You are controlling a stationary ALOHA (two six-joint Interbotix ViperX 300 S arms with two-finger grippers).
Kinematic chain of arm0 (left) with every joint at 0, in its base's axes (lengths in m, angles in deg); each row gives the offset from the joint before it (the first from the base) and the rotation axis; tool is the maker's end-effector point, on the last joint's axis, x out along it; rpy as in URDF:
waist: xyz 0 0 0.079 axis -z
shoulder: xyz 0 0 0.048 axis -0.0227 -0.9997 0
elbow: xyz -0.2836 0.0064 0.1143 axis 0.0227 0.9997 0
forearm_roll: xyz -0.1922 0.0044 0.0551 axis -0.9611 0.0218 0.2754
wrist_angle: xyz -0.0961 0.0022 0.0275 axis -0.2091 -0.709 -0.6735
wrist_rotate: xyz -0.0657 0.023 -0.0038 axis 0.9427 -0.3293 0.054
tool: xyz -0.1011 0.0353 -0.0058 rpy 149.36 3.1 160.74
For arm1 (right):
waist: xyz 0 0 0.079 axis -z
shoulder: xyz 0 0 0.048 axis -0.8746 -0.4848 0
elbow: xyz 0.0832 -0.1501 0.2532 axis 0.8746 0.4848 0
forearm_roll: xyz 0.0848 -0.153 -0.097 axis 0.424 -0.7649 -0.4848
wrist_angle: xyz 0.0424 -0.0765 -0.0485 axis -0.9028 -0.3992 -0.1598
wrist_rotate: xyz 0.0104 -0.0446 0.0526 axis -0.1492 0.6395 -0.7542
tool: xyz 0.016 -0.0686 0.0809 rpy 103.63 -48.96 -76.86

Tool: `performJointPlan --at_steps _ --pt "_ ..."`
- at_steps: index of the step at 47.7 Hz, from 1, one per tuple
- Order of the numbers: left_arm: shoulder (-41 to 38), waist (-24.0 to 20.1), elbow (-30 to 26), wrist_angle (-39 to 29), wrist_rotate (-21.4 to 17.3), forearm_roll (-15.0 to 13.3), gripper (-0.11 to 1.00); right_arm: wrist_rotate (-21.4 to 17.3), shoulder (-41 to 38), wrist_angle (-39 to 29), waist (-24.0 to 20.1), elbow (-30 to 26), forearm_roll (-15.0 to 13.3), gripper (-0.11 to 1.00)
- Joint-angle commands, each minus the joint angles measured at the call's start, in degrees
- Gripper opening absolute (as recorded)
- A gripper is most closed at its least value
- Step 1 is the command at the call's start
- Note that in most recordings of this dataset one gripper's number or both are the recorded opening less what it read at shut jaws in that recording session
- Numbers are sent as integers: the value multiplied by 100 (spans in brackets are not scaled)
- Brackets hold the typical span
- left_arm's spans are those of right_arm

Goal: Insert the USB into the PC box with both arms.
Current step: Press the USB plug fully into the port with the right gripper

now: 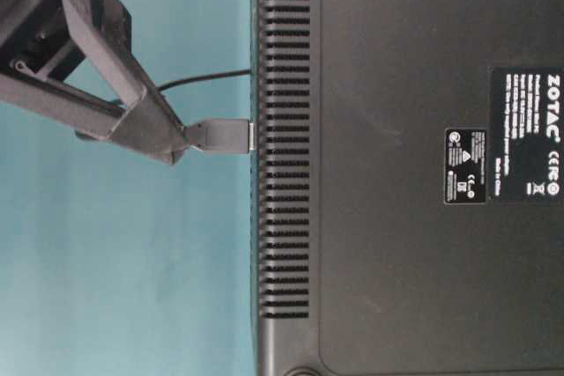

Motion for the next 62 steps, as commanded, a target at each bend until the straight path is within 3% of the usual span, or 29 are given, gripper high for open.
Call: performJointPlan --at_steps 1,7,17,25,36,51,62 --pt "9 9 -114 53 -9 9 0 -53 202 62 26 -123 -18 66" --pt "9 9 -114 53 -9 9 0 -53 237 70 26 -97 -18 55" --pt "18 9 -114 53 -9 18 0 -53 246 193 -9 9 -9 23" --pt "18 0 -97 53 -9 18 0 -62 237 404 -70 79 70 9" --pt "9 9 -88 53 -9 9 0 -62 202 439 -79 114 167 8" --pt "9 9 -97 53 -9 9 0 -35 229 448 185 281 53 8" --pt "0 9 -88 53 -9 9 0 -70 211 475 9 299 158 8"
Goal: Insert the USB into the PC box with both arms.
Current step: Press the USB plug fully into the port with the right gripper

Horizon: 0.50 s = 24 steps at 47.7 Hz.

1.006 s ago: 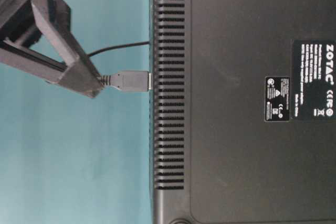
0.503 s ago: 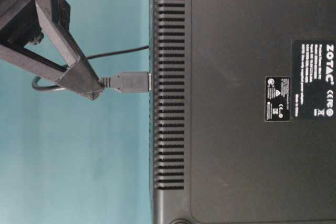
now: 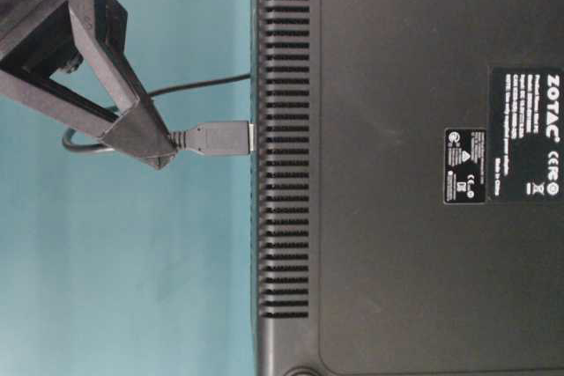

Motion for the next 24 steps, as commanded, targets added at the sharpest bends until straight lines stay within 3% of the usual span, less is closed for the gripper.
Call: performJointPlan --at_steps 1,7,12,24 --pt "-9 9 -88 44 -9 18 0 -70 44 -18 -114 -26 97 8" --pt "-9 9 -79 53 -9 18 0 -70 26 70 -202 -26 290 8" --pt "-18 0 -88 44 -9 9 0 -53 35 53 -167 -9 290 8" --pt "-9 9 -88 53 -9 9 0 -18 53 -18 123 9 -9 8"
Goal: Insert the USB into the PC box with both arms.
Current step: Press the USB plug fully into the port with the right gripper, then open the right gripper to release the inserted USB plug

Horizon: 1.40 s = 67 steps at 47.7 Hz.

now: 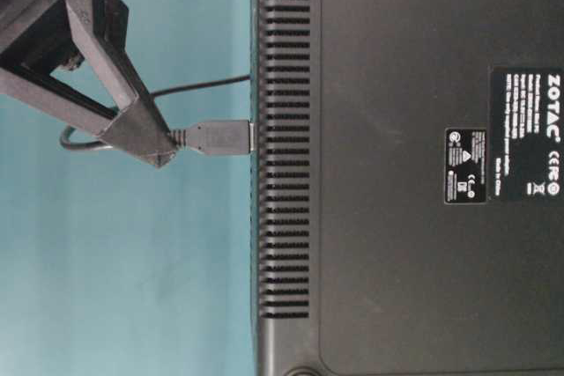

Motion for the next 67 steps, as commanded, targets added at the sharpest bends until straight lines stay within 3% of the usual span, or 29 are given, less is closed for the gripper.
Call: performJointPlan --at_steps 1,14,24,48,57,67 --pt "0 0 -88 53 -18 9 0 -18 44 -88 105 -26 -105 8" --pt "0 0 -79 53 -18 9 0 -62 -9 -79 -44 18 -35 8" --pt "-18 9 -79 53 -18 18 0 -70 -79 35 -246 18 255 8" --pt "-18 9 -79 53 -18 18 0 -53 44 44 -79 35 176 11" --pt "-35 9 -123 53 -35 18 0 -53 167 26 -79 44 176 25" --pt "-35 9 -123 53 -53 18 0 -62 299 -35 -26 44 176 58"
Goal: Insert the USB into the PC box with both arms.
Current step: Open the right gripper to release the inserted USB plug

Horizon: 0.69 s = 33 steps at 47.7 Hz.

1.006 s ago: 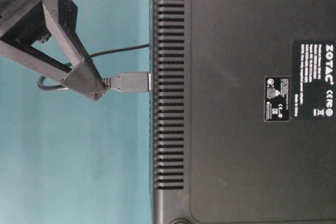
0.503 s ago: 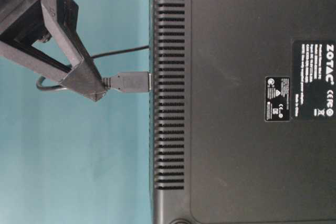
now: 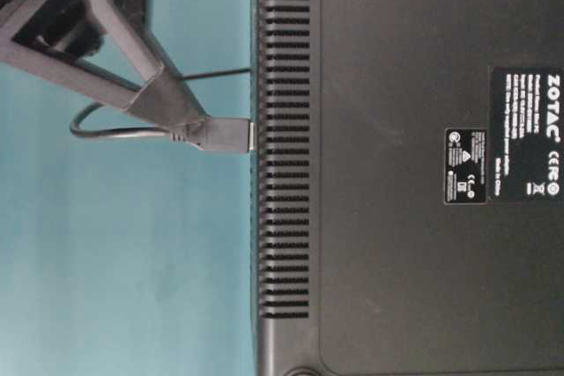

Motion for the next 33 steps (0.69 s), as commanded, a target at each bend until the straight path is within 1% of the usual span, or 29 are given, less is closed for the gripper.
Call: performJointPlan --at_steps 1,3,5,14,33 --pt "-9 0 -123 53 -18 18 0 -53 211 9 26 -79 -18 62" --pt "0 0 -123 53 -18 18 0 -53 237 18 44 -70 -18 67" --pt "0 9 -114 53 -18 18 0 -44 272 9 53 -70 -18 70" --pt "18 9 -105 53 -26 9 0 -44 448 -70 62 0 -18 70" --pt "114 9 -105 53 -26 18 0 -53 888 -97 53 448 -18 69"
